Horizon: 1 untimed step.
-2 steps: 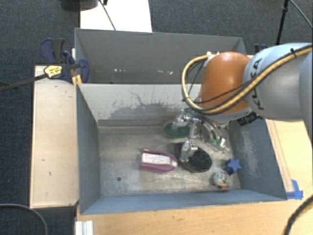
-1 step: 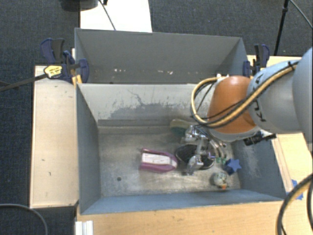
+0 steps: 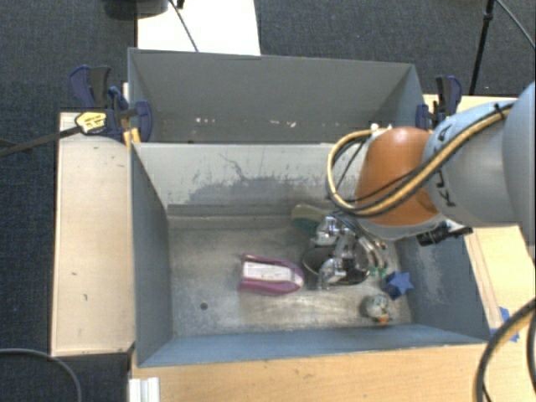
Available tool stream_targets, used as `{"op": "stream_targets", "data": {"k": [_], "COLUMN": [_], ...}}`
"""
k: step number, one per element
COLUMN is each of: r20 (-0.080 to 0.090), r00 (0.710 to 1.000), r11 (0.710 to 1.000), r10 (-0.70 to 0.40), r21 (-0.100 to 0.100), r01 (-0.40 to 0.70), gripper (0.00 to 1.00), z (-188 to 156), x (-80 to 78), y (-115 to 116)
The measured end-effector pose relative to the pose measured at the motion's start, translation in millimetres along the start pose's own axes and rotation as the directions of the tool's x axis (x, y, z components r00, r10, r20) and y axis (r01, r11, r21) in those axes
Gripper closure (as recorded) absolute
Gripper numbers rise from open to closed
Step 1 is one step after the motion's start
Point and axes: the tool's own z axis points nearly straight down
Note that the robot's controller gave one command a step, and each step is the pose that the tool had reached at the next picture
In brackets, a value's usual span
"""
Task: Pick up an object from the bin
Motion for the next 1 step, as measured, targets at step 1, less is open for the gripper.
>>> {"op": "stream_targets", "data": {"k": [1], "r20": [0.006], "r00": [0.995], "r11": [0.995], "r10": [-0.101], "r21": [0.004], "r01": [0.101], "gripper": [1.0], "z": [-158.7], "x": [13.0], "y": [-86.0]}}
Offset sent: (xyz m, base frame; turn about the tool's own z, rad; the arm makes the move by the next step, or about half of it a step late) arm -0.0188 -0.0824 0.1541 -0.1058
